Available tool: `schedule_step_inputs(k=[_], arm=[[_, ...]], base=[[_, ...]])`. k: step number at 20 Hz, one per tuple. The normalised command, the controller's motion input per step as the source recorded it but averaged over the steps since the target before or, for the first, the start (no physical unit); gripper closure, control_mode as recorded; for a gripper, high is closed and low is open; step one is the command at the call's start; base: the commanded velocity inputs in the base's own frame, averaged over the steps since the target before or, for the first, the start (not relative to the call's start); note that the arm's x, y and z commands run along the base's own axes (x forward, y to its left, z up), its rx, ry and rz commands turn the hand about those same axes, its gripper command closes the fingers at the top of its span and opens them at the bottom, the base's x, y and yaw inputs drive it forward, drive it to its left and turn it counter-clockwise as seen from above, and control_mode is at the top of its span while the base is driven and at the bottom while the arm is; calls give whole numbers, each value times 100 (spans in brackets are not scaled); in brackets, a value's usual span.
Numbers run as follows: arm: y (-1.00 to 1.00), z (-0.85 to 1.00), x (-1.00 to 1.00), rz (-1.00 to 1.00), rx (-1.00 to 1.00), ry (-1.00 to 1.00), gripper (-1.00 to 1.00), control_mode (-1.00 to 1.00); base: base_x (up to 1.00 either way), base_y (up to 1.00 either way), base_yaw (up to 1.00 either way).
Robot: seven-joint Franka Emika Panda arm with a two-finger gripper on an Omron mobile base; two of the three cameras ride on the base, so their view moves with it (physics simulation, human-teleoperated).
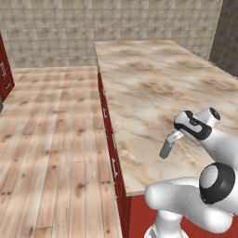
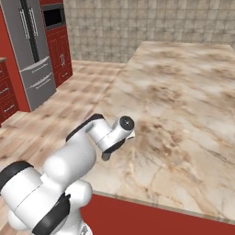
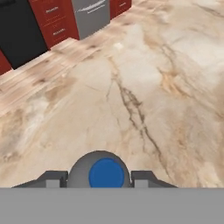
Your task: Move the drinks to the dining counter.
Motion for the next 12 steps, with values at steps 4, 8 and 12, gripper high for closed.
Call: schedule_step_inputs(k=[4, 8, 12], arm=[[51, -25, -1, 0, -3, -14, -100, -100], [76, -13, -16, 2, -8, -17, -100, -100], [66, -16, -19, 1, -8, -16, -100, -100]], base=[[0, 0, 0], [0, 0, 0], [0, 0, 0]])
